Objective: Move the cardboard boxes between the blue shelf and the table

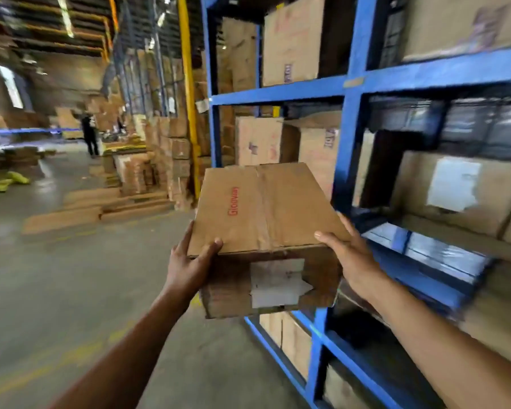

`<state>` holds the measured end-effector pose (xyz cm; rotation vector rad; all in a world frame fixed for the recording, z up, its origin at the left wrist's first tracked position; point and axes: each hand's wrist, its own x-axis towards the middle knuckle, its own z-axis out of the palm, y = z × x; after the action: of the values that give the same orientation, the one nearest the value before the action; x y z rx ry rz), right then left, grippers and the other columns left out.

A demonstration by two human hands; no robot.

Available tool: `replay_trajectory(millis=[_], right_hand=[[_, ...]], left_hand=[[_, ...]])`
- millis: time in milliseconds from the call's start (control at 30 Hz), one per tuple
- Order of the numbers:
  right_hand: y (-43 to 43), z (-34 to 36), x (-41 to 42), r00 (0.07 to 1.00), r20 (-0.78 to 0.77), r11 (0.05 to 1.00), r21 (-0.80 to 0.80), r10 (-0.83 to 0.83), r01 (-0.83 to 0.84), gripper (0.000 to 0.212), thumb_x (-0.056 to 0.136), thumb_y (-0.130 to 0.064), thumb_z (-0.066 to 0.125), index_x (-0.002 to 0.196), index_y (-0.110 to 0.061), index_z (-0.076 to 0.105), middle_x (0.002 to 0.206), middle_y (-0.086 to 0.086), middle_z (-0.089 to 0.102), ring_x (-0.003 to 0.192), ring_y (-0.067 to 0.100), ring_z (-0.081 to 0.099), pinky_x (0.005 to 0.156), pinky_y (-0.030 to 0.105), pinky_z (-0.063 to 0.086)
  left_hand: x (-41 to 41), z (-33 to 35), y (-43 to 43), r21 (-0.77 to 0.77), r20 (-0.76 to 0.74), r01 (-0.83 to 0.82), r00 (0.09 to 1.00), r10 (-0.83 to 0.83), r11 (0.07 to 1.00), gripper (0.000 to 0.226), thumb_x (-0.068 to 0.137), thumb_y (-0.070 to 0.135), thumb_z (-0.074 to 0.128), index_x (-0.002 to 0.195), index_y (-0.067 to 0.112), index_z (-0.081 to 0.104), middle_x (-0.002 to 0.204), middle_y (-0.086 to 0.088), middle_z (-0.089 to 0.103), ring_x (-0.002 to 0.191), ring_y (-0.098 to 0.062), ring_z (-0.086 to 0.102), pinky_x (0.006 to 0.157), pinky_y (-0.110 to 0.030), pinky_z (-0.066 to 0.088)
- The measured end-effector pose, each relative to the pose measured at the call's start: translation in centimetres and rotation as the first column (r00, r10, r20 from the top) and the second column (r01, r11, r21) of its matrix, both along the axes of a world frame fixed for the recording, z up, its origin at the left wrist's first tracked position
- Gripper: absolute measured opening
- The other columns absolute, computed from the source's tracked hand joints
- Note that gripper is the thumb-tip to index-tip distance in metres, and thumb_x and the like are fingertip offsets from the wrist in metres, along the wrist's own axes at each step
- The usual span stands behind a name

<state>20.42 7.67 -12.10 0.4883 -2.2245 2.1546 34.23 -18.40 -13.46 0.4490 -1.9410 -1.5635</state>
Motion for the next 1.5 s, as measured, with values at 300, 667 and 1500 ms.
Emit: replay_trajectory(millis=[300, 667, 1500], right_hand=[[11.0, -0.3, 6.0, 0.981, -0.004, 0.98, 0.049, -0.194, 0.194, 0.071, 0.061, -0.054, 0.075, 0.128, -0.04, 0.059, 0.133, -0.005, 0.061, 0.117, 0.014, 0.062, 0.1, 0.037, 0.052], [17.8, 2.1, 14.8, 0.966, -0.003, 0.963, -0.083, -0.259, 0.258, 0.043, 0.073, -0.042, 0.081, 0.112, -0.027, 0.07, 0.101, -0.002, 0.078, 0.094, 0.02, 0.075, 0.079, 0.037, 0.058], [35.5, 0.9, 16.1, 0.069, -0.867, -0.047, 0.105, -0.493, 0.993, 0.047, 0.099, -0.032, 0.039, 0.144, -0.02, 0.049, 0.154, 0.009, 0.041, 0.146, 0.03, 0.03, 0.11, 0.053, 0.024]], left_hand=[[-1.9, 4.0, 7.0, -0.161, -0.118, 0.162, 0.976, -0.182, 0.974, 0.071, 0.072, 0.058, 0.066, 0.14, 0.043, 0.056, 0.121, -0.006, 0.069, 0.112, -0.024, 0.065, 0.102, -0.048, 0.052], [6.8, 3.8, 14.3, -0.023, -0.12, 0.208, 0.97, -0.21, 0.978, 0.07, 0.077, 0.049, 0.056, 0.145, 0.039, 0.051, 0.134, -0.006, 0.064, 0.125, -0.026, 0.057, 0.112, -0.052, 0.042], [-7.0, 4.5, 37.9, -0.609, -0.028, 0.523, 0.737, -0.675, 0.596, 0.111, 0.074, 0.074, 0.062, 0.159, 0.041, 0.0, 0.168, 0.009, 0.006, 0.143, -0.021, 0.034, 0.103, -0.049, 0.048]])
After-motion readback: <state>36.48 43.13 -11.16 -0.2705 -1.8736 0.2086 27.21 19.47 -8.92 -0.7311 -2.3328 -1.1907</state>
